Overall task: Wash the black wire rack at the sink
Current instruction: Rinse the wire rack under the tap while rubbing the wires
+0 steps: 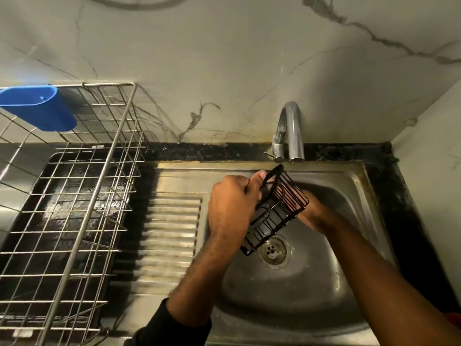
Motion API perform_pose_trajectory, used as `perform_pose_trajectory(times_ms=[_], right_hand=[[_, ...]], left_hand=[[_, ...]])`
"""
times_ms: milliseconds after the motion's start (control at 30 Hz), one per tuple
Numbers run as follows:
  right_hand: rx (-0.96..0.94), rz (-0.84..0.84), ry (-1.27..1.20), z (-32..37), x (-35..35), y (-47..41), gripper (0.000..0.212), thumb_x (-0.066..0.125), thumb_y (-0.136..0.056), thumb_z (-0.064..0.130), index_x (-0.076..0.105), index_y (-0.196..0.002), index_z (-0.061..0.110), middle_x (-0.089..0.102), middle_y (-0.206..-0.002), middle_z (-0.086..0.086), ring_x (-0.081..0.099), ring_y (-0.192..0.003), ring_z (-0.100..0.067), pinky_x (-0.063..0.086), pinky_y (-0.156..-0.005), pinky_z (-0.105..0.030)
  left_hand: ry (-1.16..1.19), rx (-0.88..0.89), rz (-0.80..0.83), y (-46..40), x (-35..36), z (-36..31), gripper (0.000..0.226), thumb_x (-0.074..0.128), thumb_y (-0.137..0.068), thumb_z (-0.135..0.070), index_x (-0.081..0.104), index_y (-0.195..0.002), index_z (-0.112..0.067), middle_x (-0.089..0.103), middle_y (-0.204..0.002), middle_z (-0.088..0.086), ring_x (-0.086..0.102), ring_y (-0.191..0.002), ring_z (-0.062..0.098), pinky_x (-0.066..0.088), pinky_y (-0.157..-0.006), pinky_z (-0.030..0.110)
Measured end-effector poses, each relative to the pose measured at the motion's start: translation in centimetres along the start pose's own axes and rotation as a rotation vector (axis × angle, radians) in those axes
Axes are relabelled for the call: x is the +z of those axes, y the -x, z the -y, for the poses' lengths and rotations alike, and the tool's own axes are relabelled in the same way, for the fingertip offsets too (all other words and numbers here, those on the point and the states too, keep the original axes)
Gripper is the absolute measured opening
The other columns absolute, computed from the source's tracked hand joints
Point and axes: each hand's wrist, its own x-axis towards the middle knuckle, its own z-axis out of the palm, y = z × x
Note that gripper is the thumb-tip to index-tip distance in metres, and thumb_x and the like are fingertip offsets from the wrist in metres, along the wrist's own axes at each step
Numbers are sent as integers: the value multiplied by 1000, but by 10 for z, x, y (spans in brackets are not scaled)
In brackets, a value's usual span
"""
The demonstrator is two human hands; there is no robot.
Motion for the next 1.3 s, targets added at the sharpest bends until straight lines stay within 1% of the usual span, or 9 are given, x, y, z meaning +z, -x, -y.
perform_pose_trajectory(times_ms=[167, 333, 467, 567, 700, 933, 1067, 1133, 1300], right_hand=[[-182, 176, -96, 22, -4, -6, 44, 36, -101, 55, 45, -144, 47, 39, -155, 15, 41, -141, -9, 36, -112, -34], [-14, 79, 1, 2, -4, -10, 34, 37, -106, 40, 58, -128, 27, 50, -147, -9, 49, -133, -25, 42, -102, -34], [-215, 169, -104, 28, 0, -14, 44, 27, -107, 44, 40, -149, 41, 29, -160, 17, 27, -147, -7, 31, -112, -29], [-148, 132, -14, 20, -1, -18, 49, 36, -102, 54, 42, -148, 39, 34, -159, 10, 33, -145, -11, 31, -114, -34], [-22, 128, 139, -1, -2, -9, 25, 35, -107, 29, 60, -109, 32, 61, -114, 6, 52, -111, -13, 37, -100, -29], [-134, 128, 30, 42, 13, -5, 46, 29, -97, 67, 42, -140, 58, 26, -162, 12, 23, -150, -16, 22, -119, -48], [70, 63, -118, 26, 19, -4, 31, 40, -104, 35, 61, -120, 20, 60, -129, -10, 56, -122, -31, 46, -94, -33], [34, 87, -78, 26, 17, -2, 33, 46, -94, 41, 65, -110, 20, 64, -123, -7, 60, -110, -23, 47, -88, -28], [-265, 231, 15, 55, 11, -8, 45, 22, -107, 42, 47, -145, 41, 41, -150, 29, 26, -143, 8, 18, -116, -21]], left_hand=[[-7, -49, -17, -12, -7, 5, 50, 64, -89, -60, 64, -58, -22, 61, -47, -3, 51, -41, 12, 55, -49, 41], [-18, -25, 11, -7, -2, 3, 48, 64, -88, -60, 63, -57, -24, 61, -49, -5, 43, -39, 9, 43, -43, 30], [-35, -22, -33, -14, -5, 8, 49, 63, -89, -61, 63, -57, -24, 55, -42, -9, 45, -37, 8, 45, -43, 31], [-19, -39, -27, -14, -5, 7, 49, 64, -88, -62, 65, -59, -22, 56, -41, -15, 49, -39, 10, 52, -46, 35], [-47, -28, -41, -10, -2, 8, 51, 62, -88, -64, 64, -58, -23, 59, -45, -10, 47, -39, 8, 48, -45, 31], [-18, -73, -52, -18, -7, 15, 50, 64, -87, -62, 63, -57, -23, 62, -49, -5, 51, -41, 10, 51, -46, 34], [-56, -64, 1, -15, -3, 11, 50, 63, -85, -65, 65, -60, -22, 65, -52, -4, 55, -43, 12, 50, -48, 33], [-76, -54, -13, -16, -4, 11, 50, 63, -86, -65, 63, -57, -24, 64, -51, -7, 57, -44, 11, 52, -49, 32], [-79, -50, -32, -21, -4, 17, 52, 65, -85, -64, 62, -53, -23, 67, -54, -3, 62, -47, 23, 51, -49, 35]])
